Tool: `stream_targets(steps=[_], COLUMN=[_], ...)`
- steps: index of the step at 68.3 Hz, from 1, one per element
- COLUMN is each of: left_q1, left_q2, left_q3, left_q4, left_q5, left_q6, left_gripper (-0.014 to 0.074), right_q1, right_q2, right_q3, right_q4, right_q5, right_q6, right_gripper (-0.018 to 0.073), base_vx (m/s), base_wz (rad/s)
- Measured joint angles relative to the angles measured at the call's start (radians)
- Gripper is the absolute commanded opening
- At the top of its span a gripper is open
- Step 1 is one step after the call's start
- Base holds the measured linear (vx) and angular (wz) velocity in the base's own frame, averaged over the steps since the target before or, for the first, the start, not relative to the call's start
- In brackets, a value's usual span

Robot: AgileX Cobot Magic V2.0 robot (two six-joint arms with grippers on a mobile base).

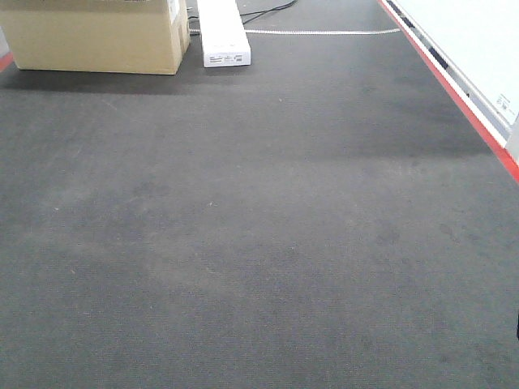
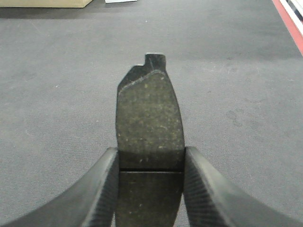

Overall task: Move and align brake pads A on conveyor
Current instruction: 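Drive up to the black belt conveyor holding both pads above it, then lower the left gripper to the belt and release its brake pad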

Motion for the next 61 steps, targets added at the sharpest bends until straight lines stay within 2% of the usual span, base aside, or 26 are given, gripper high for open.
stream_targets(steps=[11,25,61], left_q1=[0.0,0.0,0.0], left_q2=[0.156,0.446,1.166], left_q3=[-0.084,-0.228,-0.452], left_q4=[0.0,0.0,0.0], left_q5=[0.015,0.019,-0.03], left_q6=[-0.016,-0.064,-0.067], left_gripper=[0.0004,0.0018,0.006], right_q1=[0.0,0.0,0.0], right_q2=[0.0,0.0,0.0], right_q3=[0.0,0.0,0.0], right_q4=[0.0,0.0,0.0], right_q5=[0.0,0.0,0.0], right_q6=[0.0,0.0,0.0], right_gripper=[-0.0004,-0.0004,-0.0004], base_vx=[0.0,0.0,0.0], base_wz=[0.0,0.0,0.0])
